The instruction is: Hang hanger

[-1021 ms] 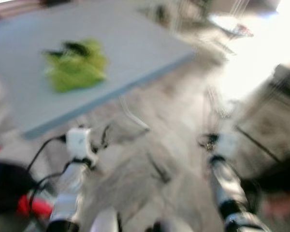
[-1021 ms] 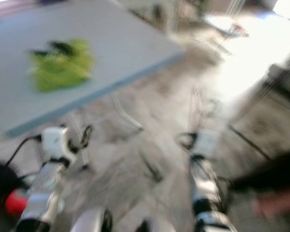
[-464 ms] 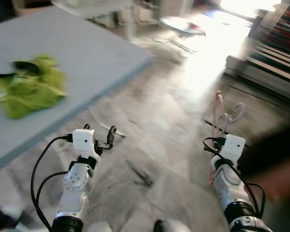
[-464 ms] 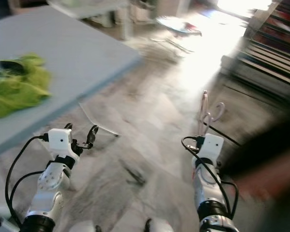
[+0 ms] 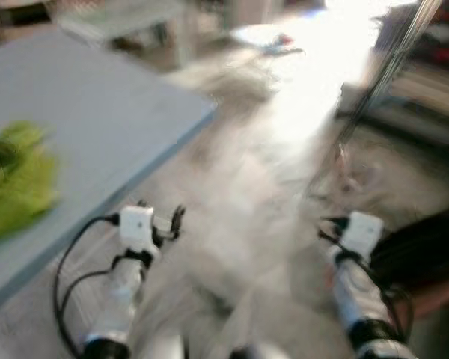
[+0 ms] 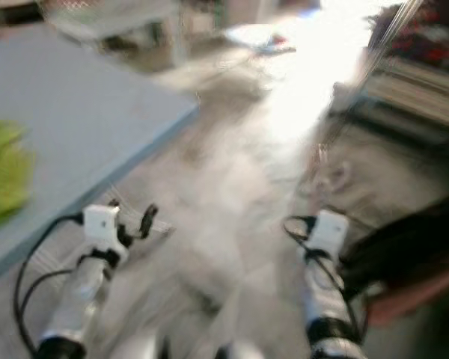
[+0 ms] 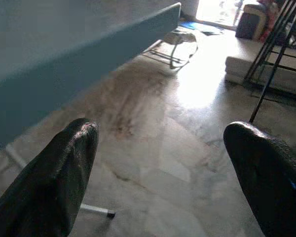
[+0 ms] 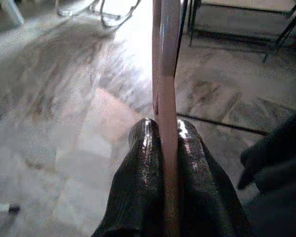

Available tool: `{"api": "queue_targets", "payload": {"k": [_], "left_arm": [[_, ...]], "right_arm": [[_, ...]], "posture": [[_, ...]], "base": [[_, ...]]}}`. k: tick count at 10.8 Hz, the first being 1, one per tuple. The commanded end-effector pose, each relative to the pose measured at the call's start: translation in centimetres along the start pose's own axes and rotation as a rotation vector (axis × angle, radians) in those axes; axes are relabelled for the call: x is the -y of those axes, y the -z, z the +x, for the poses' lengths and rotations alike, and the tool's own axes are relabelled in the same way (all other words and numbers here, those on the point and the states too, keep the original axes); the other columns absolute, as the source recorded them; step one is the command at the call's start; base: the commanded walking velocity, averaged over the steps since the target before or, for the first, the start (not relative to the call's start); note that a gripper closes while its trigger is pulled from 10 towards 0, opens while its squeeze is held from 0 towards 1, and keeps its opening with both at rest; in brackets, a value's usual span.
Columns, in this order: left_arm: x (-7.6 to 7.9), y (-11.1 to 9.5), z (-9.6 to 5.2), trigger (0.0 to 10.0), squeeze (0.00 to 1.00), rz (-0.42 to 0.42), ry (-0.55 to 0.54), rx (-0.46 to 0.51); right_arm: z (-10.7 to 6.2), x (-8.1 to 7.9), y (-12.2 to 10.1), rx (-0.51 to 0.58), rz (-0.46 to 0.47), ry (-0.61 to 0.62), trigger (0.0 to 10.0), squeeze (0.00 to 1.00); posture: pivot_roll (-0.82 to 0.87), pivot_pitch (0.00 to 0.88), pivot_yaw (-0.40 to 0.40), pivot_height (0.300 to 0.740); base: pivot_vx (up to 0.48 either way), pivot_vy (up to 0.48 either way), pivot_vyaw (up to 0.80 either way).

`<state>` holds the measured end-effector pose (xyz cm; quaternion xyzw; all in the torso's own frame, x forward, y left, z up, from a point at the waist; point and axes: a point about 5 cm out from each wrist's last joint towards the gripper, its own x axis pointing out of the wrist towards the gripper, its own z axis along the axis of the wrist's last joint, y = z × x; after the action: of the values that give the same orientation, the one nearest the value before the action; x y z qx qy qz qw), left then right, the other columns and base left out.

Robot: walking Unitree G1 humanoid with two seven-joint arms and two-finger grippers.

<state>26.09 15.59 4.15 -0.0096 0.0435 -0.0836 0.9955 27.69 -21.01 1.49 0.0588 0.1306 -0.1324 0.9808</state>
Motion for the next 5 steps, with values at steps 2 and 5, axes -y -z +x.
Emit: {"api": "queue_targets", "payload": {"k": [2,5], "left_arm": [[-0.14,0.38,-0.21,10.0,0.0,-0.009,-0.028,-0.02],[-0.39,0.36,-0.12,10.0,0.0,-0.025,-0.053,-0.021]], "right_arm": [[-0.19,-0.12,0.29,-0.007,-0.002,0.005,10.0,0.0],[-0.2,0.07,0.23,-0.007,-0.005,0.012,10.0,0.0]], "posture": [[0.06,0.098,-0.041,0.74],[0.07,0.092,-0.054,0.74]], "base": [[0.0,0.0,-0.8],[0.0,0.0,-0.8]]}}
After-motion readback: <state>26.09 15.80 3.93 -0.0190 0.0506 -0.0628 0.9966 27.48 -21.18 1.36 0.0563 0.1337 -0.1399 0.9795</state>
